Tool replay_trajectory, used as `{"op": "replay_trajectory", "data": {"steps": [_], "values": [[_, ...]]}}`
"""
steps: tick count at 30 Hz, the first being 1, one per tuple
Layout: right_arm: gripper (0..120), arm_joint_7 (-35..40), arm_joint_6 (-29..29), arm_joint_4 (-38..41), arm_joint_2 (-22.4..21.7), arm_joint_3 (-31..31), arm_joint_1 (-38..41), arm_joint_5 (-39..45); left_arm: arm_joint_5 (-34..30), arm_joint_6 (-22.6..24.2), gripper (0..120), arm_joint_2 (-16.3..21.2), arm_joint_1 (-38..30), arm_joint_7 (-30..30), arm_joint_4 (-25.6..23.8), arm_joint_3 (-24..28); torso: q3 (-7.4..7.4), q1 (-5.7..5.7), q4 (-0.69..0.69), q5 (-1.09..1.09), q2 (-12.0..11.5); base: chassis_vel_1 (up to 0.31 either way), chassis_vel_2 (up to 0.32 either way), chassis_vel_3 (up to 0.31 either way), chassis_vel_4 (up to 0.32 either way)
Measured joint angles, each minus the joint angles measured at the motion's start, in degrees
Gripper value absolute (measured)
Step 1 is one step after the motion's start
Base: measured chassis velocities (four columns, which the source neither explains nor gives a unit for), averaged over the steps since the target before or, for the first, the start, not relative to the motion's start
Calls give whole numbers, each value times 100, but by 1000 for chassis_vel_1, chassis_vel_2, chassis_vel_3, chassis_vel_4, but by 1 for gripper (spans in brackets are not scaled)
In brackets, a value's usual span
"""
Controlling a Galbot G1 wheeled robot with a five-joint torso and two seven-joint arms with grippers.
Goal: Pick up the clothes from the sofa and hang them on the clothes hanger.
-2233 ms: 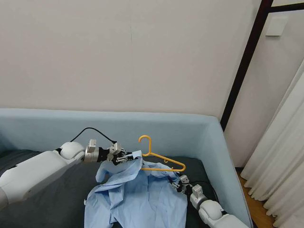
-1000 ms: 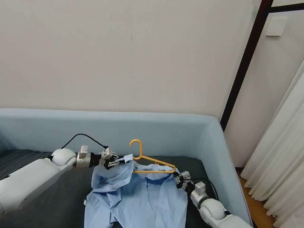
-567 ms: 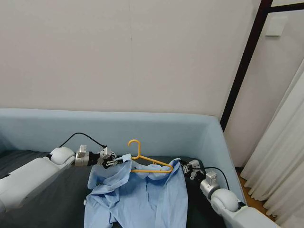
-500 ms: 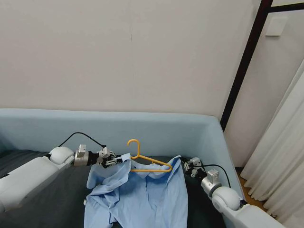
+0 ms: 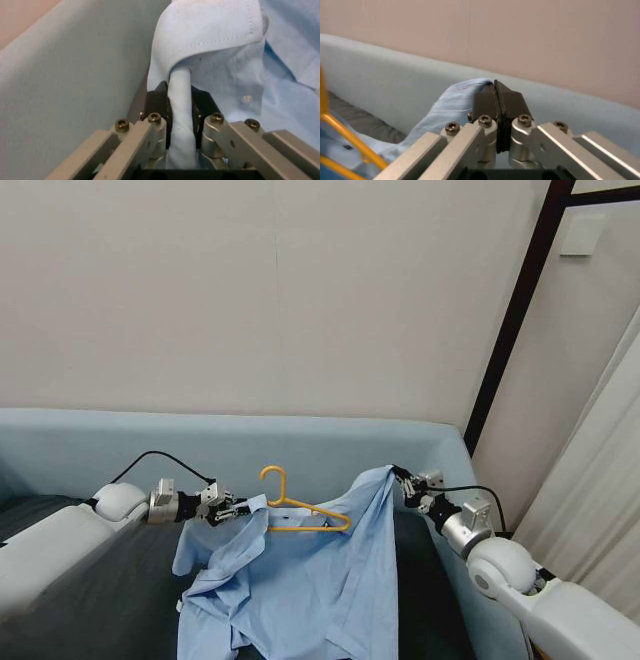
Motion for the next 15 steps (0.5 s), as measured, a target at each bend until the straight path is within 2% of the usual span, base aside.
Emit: {"op": "replay_trajectory", "data": {"steps": [3,6,11,13,15], "values": [[0,229,-195,634,-148,63,6,201,269,133,7,-50,-20,-373,40,22,0,0,1,0,0,0,0,0,0],[0,345,-286,972,-171,120,-3,303,267,192,7,-123,-34,-594,90,43,0,0,1,-1,0,0,0,0,0],[0,466,-410,1781,-216,76,-115,406,-112,369,7,-250,-53,-1085,-200,119,0,0,-2,0,0,0,0,0,0],[0,467,-422,1879,-211,45,-117,383,-216,403,7,-251,-53,-1153,-296,123,0,0,-2,0,0,0,0,0,0],[0,430,-430,2115,-233,-22,-149,271,-404,449,7,-263,-87,-1252,-472,139,0,0,2,0,0,0,0,0,0]]}}
